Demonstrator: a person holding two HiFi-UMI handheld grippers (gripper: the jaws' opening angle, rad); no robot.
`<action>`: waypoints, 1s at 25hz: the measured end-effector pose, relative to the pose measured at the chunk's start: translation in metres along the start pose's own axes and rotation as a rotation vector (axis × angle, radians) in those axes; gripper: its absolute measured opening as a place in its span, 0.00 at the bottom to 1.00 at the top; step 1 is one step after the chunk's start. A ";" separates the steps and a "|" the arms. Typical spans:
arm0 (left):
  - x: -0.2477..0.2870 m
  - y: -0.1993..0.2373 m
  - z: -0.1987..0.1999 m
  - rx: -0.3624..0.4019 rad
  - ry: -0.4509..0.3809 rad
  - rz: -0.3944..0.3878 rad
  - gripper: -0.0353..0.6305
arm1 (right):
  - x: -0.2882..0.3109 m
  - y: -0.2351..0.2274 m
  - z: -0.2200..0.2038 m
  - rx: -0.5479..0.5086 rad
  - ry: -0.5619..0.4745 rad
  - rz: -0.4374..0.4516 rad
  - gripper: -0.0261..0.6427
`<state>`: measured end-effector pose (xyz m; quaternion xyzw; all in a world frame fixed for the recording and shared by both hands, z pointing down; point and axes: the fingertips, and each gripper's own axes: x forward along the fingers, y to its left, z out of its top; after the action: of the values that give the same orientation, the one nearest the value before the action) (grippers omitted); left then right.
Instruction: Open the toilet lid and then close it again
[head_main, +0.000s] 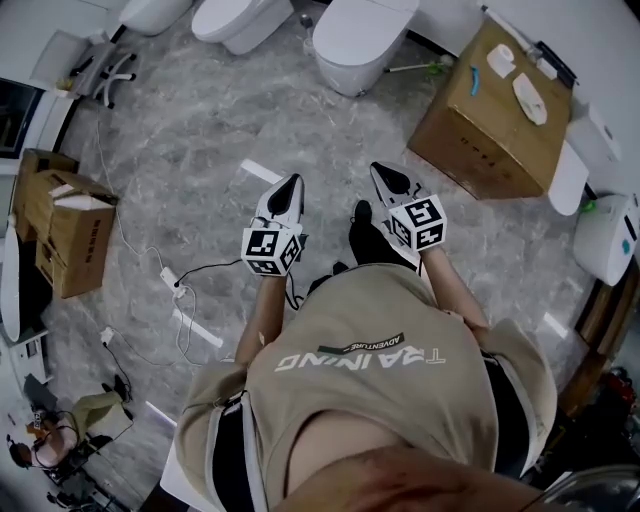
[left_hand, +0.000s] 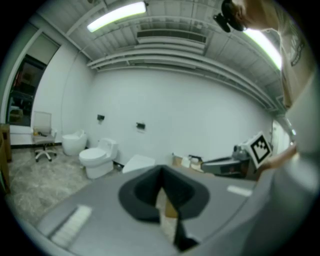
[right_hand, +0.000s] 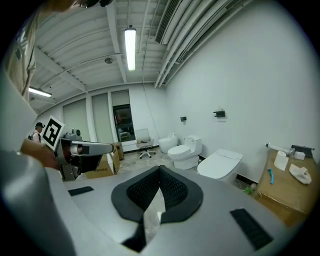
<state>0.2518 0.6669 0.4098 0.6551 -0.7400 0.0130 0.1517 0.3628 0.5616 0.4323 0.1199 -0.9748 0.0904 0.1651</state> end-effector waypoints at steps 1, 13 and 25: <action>0.008 0.005 0.006 0.008 0.002 0.009 0.06 | 0.009 -0.008 0.002 0.005 -0.001 0.005 0.06; 0.141 0.049 0.051 0.030 0.044 0.027 0.06 | 0.119 -0.130 0.047 0.015 -0.021 0.018 0.06; 0.195 0.137 0.063 -0.017 0.078 0.027 0.06 | 0.225 -0.148 0.075 0.068 0.031 0.053 0.06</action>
<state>0.0868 0.4847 0.4215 0.6429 -0.7423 0.0344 0.1857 0.1734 0.3580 0.4599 0.0982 -0.9714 0.1295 0.1734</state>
